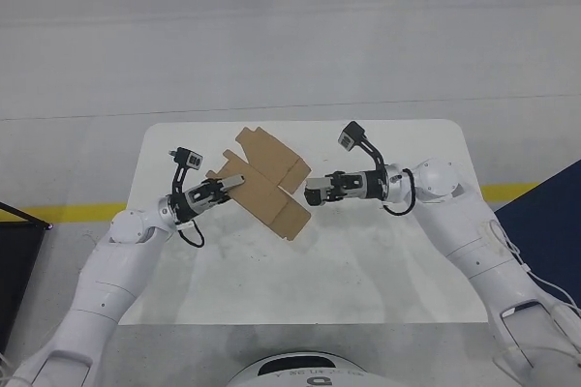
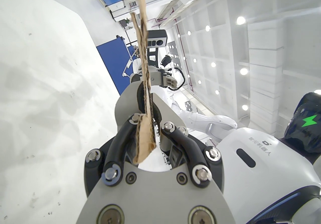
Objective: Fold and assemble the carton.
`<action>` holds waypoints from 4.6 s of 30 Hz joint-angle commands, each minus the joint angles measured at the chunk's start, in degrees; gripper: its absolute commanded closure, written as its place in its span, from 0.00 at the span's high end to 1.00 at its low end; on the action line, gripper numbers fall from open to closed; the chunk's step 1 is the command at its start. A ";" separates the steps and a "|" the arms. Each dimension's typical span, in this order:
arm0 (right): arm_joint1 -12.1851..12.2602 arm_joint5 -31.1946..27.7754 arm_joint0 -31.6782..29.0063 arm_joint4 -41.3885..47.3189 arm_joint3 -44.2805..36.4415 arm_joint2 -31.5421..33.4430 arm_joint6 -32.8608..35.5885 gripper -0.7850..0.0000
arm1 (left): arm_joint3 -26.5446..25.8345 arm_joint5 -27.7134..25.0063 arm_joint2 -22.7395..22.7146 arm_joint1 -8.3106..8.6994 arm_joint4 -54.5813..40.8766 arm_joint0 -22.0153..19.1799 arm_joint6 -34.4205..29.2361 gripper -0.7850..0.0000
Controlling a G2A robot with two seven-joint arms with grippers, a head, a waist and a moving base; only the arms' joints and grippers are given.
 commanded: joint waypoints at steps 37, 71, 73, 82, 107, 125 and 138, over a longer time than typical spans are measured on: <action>0.80 0.27 -4.19 -11.03 -5.75 4.01 -10.73 0.00 | -0.48 1.78 -0.32 -1.06 1.33 1.11 -0.40 1.00; 0.83 9.65 -5.84 -46.11 -18.22 -2.51 -21.22 0.00 | -5.79 7.81 -0.86 -1.43 7.54 3.70 8.13 1.00; 1.04 7.84 -6.22 -43.36 -17.83 -1.04 -20.78 0.00 | -5.61 7.80 -1.05 -1.43 7.38 3.73 8.13 1.00; 2.84 -2.70 -9.68 -27.96 -16.74 7.56 -13.50 0.00 | -4.15 7.19 -3.20 -1.24 5.47 4.64 7.87 1.00; 3.73 -4.87 -10.60 -23.07 -17.28 8.54 -9.12 0.00 | -3.92 3.28 -3.55 -1.17 9.19 5.43 4.74 0.00; 2.99 -1.07 -8.06 -25.51 -16.11 4.42 -11.75 0.69 | -2.44 4.10 -2.74 -1.77 2.32 4.80 1.53 0.00; 2.88 0.51 -8.12 -27.63 -16.11 4.40 -15.84 1.00 | 1.55 5.86 -2.87 -2.66 -9.41 3.77 -4.35 0.00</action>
